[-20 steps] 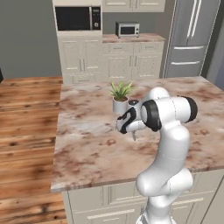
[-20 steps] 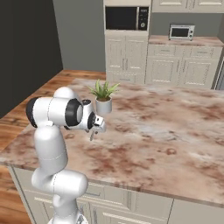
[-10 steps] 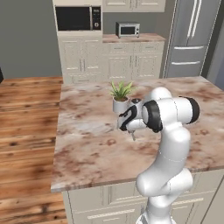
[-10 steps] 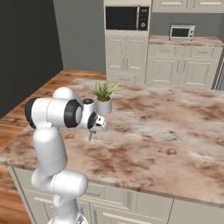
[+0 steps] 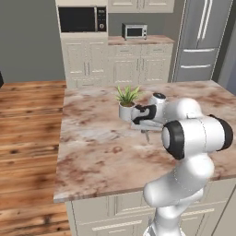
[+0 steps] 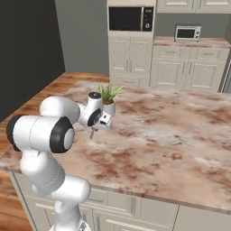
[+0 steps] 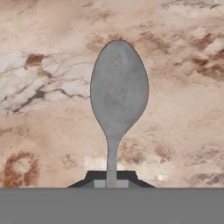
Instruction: Organize the utensils by type. Pick up the wooden spoons from the counter and place them in the open cabinet. Then pick up the metallic utensils from the counter and place them in the open drawer.
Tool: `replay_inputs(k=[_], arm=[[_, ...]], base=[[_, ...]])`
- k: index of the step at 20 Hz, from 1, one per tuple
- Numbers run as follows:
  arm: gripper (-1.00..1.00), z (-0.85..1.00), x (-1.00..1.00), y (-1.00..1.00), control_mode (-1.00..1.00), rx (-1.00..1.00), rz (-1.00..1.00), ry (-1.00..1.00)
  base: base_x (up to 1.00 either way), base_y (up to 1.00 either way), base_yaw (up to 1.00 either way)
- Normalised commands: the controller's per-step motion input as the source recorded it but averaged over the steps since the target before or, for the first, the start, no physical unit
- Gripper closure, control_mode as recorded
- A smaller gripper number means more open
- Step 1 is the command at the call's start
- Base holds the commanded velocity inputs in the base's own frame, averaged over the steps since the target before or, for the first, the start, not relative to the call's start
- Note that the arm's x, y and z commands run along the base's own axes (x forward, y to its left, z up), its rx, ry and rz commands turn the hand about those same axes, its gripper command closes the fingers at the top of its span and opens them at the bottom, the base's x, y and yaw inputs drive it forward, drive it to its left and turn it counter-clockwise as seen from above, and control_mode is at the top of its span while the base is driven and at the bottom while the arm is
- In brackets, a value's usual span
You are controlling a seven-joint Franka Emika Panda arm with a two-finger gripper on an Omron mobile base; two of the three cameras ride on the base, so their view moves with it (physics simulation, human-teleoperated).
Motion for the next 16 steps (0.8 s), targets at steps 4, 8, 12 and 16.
replay_inputs(k=[4,8,12,16], arm=[[1.0,0.81,-0.51,-0.01,-1.0,0.01,0.0,0.0],[1.0,0.66,-0.53,0.0,-1.0,-0.01,0.0,0.0],[1.0,0.51,-0.53,0.0,-1.0,-0.09,0.0,-0.02],[1.0,0.41,-0.55,-0.08,-1.0,-0.08,0.0,-0.16]], base=[[0.0,0.0,0.0],[0.0,0.0,0.0],[0.0,0.0,0.0],[0.0,0.0,0.0]])
